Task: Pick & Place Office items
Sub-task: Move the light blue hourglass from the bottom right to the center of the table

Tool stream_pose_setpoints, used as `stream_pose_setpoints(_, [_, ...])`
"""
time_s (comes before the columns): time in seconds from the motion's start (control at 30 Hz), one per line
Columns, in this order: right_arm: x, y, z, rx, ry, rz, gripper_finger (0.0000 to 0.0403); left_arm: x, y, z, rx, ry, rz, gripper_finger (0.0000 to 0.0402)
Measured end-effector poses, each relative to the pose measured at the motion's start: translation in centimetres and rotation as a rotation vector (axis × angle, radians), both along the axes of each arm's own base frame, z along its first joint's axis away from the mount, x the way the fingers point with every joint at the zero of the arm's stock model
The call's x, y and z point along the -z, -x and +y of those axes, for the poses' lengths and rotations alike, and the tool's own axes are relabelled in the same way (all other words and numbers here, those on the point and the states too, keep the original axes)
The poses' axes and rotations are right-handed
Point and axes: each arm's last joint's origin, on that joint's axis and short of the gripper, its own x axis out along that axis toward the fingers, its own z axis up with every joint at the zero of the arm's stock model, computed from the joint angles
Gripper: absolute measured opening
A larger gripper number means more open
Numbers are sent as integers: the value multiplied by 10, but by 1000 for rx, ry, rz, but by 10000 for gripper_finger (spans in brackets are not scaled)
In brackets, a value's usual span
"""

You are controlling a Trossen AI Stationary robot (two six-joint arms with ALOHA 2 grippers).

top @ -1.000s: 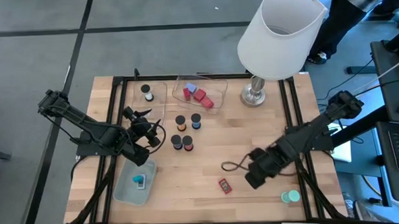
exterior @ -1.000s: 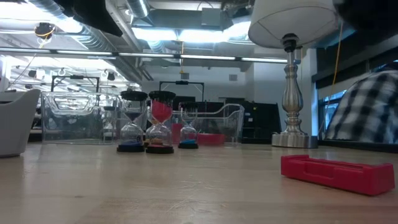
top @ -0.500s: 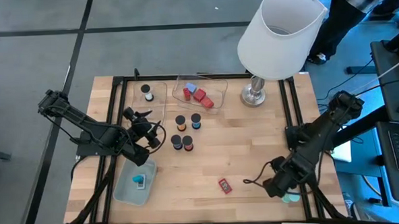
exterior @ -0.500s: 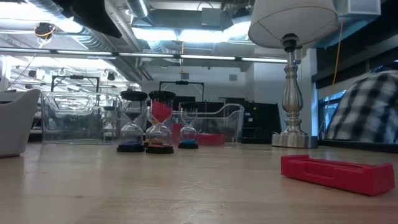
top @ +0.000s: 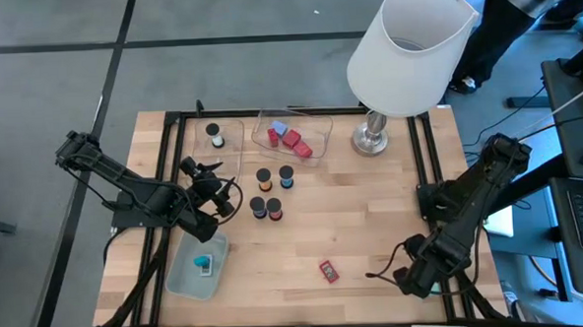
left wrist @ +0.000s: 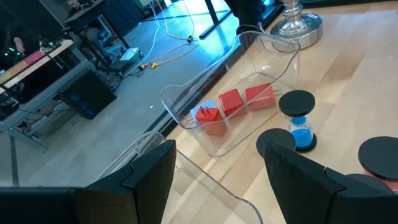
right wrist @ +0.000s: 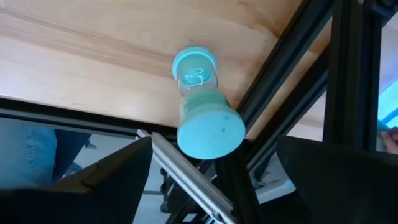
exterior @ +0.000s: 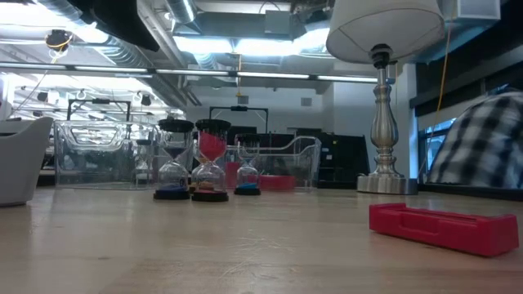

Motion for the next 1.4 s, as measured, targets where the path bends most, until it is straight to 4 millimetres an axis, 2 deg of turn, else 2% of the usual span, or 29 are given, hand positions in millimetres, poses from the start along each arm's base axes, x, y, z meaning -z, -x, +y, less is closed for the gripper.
stream_pose_setpoints(0.73, [28, -5, 17, -193, 25, -4, 351, 1, 0, 0, 8, 19, 10, 242])
stream_pose_setpoints(1.0, [35, -5, 21, -293, -46, 40, 348, 1, 0, 0, 8, 19, 10, 242])
stream_pose_setpoints(1.17, [34, -5, 22, -296, -65, 59, 316, 1, 0, 0, 8, 19, 10, 242])
stream_pose_setpoints(1.4, [34, -5, 22, -292, -64, 59, 243, 1, 0, 0, 8, 19, 10, 242])
